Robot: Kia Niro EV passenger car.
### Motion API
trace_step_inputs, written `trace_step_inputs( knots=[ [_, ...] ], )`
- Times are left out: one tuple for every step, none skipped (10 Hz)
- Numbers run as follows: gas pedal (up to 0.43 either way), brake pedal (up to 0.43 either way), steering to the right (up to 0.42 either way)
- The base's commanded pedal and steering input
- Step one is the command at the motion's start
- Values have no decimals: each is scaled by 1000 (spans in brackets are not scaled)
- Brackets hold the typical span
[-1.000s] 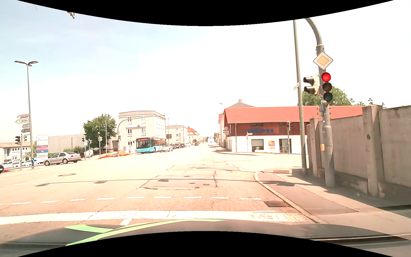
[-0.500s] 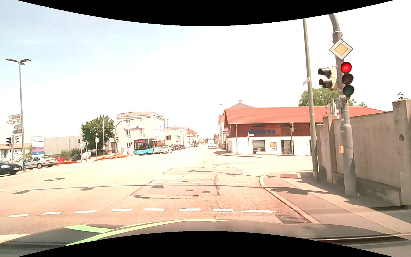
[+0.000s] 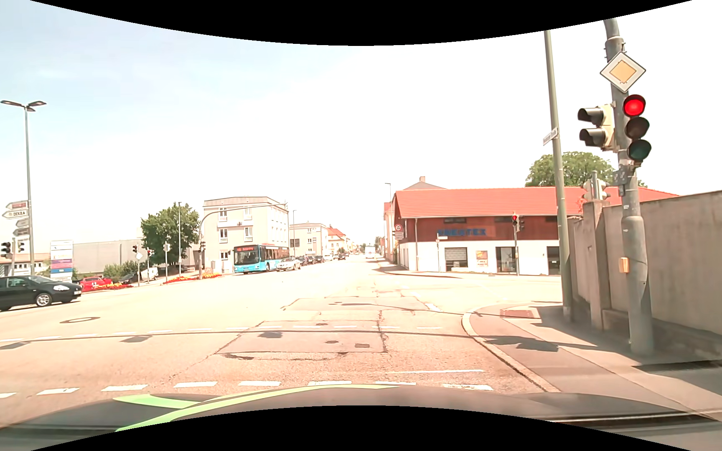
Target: Follow the waypoints while adhering to traffic rules and regulations
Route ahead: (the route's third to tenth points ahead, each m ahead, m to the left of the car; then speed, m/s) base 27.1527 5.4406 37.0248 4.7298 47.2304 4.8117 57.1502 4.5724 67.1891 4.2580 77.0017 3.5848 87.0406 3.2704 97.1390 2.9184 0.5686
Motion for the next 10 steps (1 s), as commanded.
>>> trace_step_inputs(
  knots=[
    [0, 262, 3],
    [0, 262, 3],
    [0, 262, 3],
    [0, 262, 3],
    [0, 256, 3],
    [0, 250, 3],
    [0, 244, 3],
    [0, 244, 3],
    [0, 250, 3],
    [0, 250, 3]
  ],
)
